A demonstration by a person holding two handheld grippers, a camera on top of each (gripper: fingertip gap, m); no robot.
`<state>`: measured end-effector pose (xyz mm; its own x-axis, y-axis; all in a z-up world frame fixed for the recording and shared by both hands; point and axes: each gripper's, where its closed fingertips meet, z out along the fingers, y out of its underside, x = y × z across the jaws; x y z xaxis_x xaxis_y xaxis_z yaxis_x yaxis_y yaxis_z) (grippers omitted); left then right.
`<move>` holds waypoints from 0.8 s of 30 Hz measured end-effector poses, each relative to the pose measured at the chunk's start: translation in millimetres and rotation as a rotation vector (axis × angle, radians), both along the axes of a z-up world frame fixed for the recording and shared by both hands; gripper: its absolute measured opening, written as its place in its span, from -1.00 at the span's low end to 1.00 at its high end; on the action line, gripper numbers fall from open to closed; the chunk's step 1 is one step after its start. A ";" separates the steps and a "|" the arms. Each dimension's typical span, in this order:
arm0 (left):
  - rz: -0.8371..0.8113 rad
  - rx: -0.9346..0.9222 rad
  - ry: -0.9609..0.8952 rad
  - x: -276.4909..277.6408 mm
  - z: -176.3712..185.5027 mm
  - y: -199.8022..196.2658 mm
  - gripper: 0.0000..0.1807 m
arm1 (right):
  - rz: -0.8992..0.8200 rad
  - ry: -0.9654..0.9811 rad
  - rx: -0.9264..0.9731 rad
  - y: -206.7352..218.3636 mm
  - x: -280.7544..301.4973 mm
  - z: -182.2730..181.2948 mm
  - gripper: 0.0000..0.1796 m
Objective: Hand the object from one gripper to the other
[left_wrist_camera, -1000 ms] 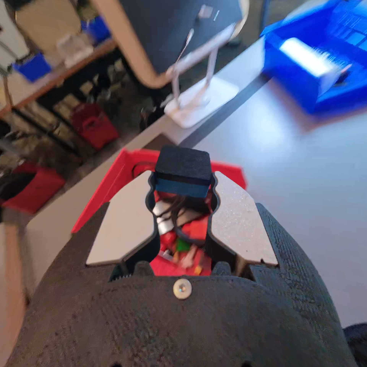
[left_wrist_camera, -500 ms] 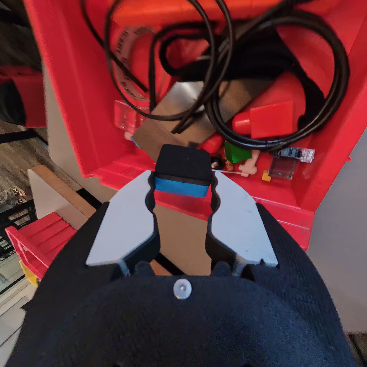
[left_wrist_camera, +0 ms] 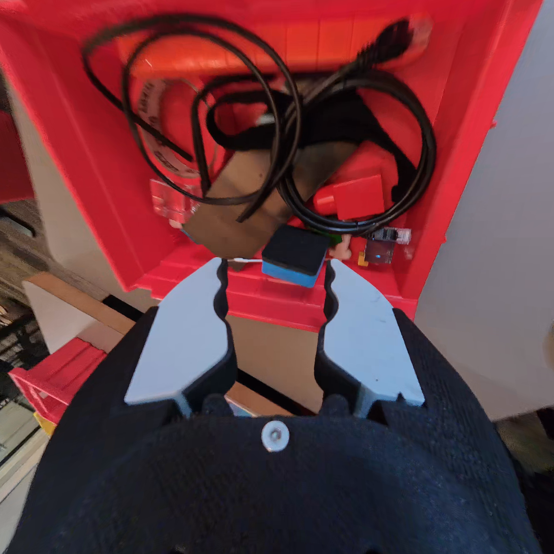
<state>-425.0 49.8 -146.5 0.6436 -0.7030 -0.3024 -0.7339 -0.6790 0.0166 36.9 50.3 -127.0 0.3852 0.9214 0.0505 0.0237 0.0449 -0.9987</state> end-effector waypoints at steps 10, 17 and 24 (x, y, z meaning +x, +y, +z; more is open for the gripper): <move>-0.007 0.066 -0.064 -3.4 -4.9 -13.9 -0.31 | -0.011 0.035 -0.016 4.0 4.8 5.2 -0.44; 0.022 -0.126 0.107 -39.1 -59.8 -26.5 -0.12 | -0.020 0.023 -0.013 5.4 4.9 3.1 -0.44; -0.024 -0.119 0.136 -32.9 -57.7 -16.4 -0.39 | -0.030 0.021 0.000 6.4 8.3 4.4 -0.46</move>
